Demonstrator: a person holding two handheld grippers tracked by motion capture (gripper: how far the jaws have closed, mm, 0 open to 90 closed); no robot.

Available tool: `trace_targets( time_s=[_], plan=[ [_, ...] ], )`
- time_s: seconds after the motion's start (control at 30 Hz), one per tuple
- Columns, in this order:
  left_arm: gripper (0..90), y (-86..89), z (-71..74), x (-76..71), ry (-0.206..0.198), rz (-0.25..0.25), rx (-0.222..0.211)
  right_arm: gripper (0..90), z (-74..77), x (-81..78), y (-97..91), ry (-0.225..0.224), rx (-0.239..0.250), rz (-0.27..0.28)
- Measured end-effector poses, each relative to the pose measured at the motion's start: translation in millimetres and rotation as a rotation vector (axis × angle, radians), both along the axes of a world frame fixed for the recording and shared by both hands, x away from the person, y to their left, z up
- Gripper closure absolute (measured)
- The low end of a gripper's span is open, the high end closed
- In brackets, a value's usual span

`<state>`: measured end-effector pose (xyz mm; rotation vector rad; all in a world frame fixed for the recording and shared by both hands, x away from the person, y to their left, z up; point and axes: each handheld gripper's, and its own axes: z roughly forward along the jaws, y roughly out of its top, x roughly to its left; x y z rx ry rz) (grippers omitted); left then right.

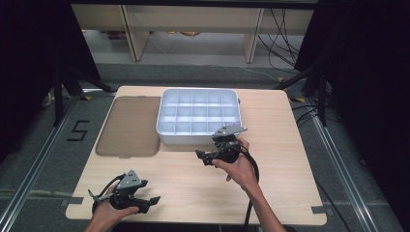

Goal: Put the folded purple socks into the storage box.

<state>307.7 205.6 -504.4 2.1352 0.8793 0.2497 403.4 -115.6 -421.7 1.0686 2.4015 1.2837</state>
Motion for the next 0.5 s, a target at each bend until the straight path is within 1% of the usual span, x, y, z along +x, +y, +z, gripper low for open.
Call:
trace_targets(
  time_s=[0.03,0.07,0.1,0.13,0.17,0.2,0.23,0.27,0.3,0.33,0.37,0.4,0.43,0.47,0.5],
  plan=[
    [21.5,0.2,0.1,0.1,-0.001,0.0,-0.001,19.0,-0.7,-1.3,-0.1,-0.006,-0.016,0.0],
    [21.3,-0.4,-0.1,-0.1,0.0,0.006,-0.013,18.4,-1.6,-2.0,0.1,-0.005,-0.02,0.006],
    [20.9,-0.3,-0.1,0.0,0.001,0.007,-0.015,18.6,-2.0,-4.0,0.2,-0.014,-0.025,-0.009],
    [20.5,-0.4,-0.2,0.0,0.002,0.01,-0.019,18.7,-2.6,-5.5,0.3,-0.002,-0.015,-0.006],
    [20.1,0.5,0.2,0.5,0.002,0.005,-0.009,18.6,-4.0,-6.6,0.9,0.0,-0.002,-0.002],
    [19.9,0.2,0.2,0.0,0.005,0.014,-0.015,18.5,-3.6,-8.2,-0.2,0.001,-0.017,-0.003],
    [19.6,-0.4,-0.2,-0.8,0.015,0.032,-0.026,18.6,-4.1,-8.9,-0.7,-0.003,-0.019,-0.002],
    [19.5,0.6,0.3,-0.3,0.002,0.026,-0.013,18.6,-5.3,-9.7,-0.5,0.0,-0.007,0.003],
    [19.4,1.4,0.8,0.0,0.003,0.027,-0.008,18.6,-6.4,-9.1,-0.9,-0.016,-0.014,0.015],
    [18.8,0.8,0.1,0.2,0.006,0.043,-0.027,18.6,-5.7,-11.2,-1.7,-0.005,-0.022,-0.003],
    [18.2,1.7,0.5,0.8,0.002,0.045,-0.025,18.6,-6.9,-11.6,-2.0,-0.017,-0.018,-0.009],
    [17.9,2.1,0.6,1.1,0.009,0.051,-0.032,18.6,-6.7,-12.9,-2.3,-0.002,-0.013,-0.002],
    [17.9,3.6,1.0,2.0,0.003,0.038,-0.019,18.6,-6.9,-15.5,-2.1,0.002,-0.009,-0.014],
    [17.8,3.6,1.2,1.8,0.006,0.041,-0.018,18.4,-7.6,-15.6,-2.6,0.001,-0.008,-0.011],
    [17.7,2.6,0.8,1.8,0.007,0.047,-0.031,18.1,-8.5,-15.6,-2.9,-0.008,-0.025,-0.002]
  ],
)
